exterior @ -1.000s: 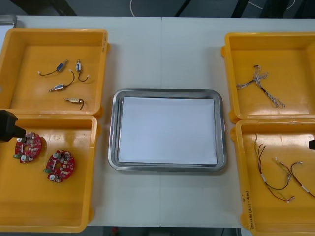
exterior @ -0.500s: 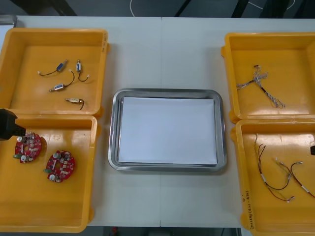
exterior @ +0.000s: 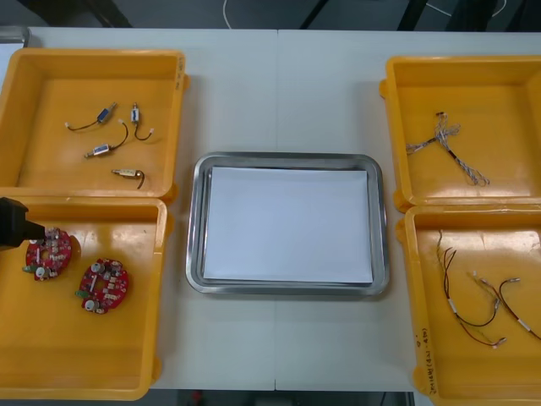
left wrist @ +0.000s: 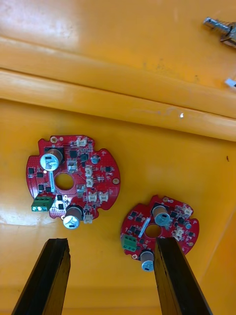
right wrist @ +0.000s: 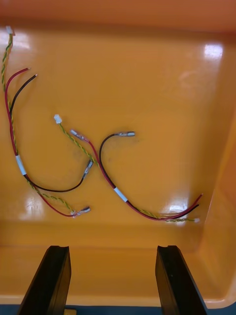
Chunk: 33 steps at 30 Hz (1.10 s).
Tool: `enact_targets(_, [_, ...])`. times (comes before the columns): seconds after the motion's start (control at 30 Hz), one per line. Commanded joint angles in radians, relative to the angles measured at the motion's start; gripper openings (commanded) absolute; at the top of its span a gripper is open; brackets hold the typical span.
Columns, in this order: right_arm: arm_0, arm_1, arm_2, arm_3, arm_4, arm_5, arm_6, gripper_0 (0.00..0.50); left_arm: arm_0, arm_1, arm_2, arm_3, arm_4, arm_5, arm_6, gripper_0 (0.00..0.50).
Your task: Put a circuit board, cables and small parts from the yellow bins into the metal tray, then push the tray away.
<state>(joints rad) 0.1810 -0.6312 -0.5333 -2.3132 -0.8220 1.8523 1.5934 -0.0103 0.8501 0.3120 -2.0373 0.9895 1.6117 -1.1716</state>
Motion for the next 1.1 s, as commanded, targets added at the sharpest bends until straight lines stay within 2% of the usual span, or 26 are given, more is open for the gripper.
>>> enact_targets(0.03, [0.101,-0.025,-0.042,-0.032,-0.016,-0.102,0.08,0.5,0.047,0.047,0.009,0.019,0.001,-0.035,-0.123,0.5])
enact_targets(0.27, [0.181,-0.024,-0.03,-0.029,-0.008,-0.234,0.149,0.5,0.075,0.047,-0.002,0.071,0.015,-0.084,-0.148,0.5])
enact_targets(0.6, [0.209,-0.028,0.062,0.024,0.029,-0.298,0.166,0.5,0.084,0.047,-0.05,0.117,0.008,-0.15,-0.169,0.5])
enact_targets(1.0, [0.218,-0.093,0.188,0.187,0.021,-0.475,0.217,0.5,0.101,0.047,-0.122,0.16,0.001,-0.223,-0.171,0.5])
enact_targets(1.1, [0.225,-0.113,0.211,0.222,0.018,-0.536,0.289,0.5,0.101,0.047,-0.142,0.178,0.0,-0.251,-0.171,0.5])
